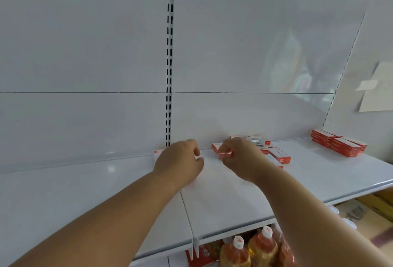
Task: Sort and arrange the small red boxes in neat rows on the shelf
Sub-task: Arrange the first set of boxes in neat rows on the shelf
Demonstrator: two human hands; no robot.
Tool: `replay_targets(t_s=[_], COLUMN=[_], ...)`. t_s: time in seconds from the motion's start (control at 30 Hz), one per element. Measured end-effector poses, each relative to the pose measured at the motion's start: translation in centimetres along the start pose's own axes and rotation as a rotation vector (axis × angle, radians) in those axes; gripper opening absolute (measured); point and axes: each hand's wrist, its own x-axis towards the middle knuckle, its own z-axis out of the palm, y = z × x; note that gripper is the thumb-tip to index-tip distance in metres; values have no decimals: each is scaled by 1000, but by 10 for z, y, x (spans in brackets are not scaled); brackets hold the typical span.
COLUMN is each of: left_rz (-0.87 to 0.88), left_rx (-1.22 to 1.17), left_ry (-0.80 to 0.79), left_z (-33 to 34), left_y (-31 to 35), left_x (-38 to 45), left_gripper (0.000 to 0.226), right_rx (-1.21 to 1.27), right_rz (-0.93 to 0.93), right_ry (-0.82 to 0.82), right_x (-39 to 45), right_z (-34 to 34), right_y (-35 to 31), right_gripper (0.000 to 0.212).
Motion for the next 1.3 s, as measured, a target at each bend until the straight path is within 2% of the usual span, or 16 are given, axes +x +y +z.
replay_targets(t_s=[0.1, 0.2, 0.33, 0.43, 0.5, 0.6, 0.73, 0.83, 0.93, 1.03, 1.17, 1.3], left_rz=[-36, -75, -122, -176, -211, -216, -350, -474, -524, -526, -454, -376], left_rx=[-84, -58, 23, 121, 168, 192, 22, -215, -510, -733, -835, -910], left_ry=[-36, -78, -178, -227, -220, -201, -78, 62, 152, 212, 172, 35], left_z=[14, 25, 52, 67, 72, 70, 67, 70, 71, 70, 68, 70], left_y=[22, 33, 49, 58, 64, 74, 77, 74, 77, 82, 100, 130], left_x=[22, 45, 77, 91, 94, 92, 87, 84, 81, 81, 84, 82], left_gripper=[8, 12, 36, 50, 44, 15, 10, 10, 14, 17, 20, 19], right_rx=[-8, -56, -222, -335, -356, -313, -341, -222, 14, 318, 448, 758], right_rz=[30, 42, -47, -84, -82, -114, -185, -165, -169, -119, -28, 142], right_ry=[18, 12, -38, -174, -279, -361, -356, -339, -179, -31, 112, 96], right_x=[10, 24, 59, 85, 97, 107, 112, 109, 100, 85, 59, 29], right_z=[-13, -19, -27, -27, -24, -18, -25, -28, -32, -41, -53, -78], right_y=[30, 53, 82, 96, 103, 111, 110, 111, 113, 112, 118, 132], right_gripper=[23, 27, 34, 41, 39, 40, 40, 60, 79, 89, 83, 77])
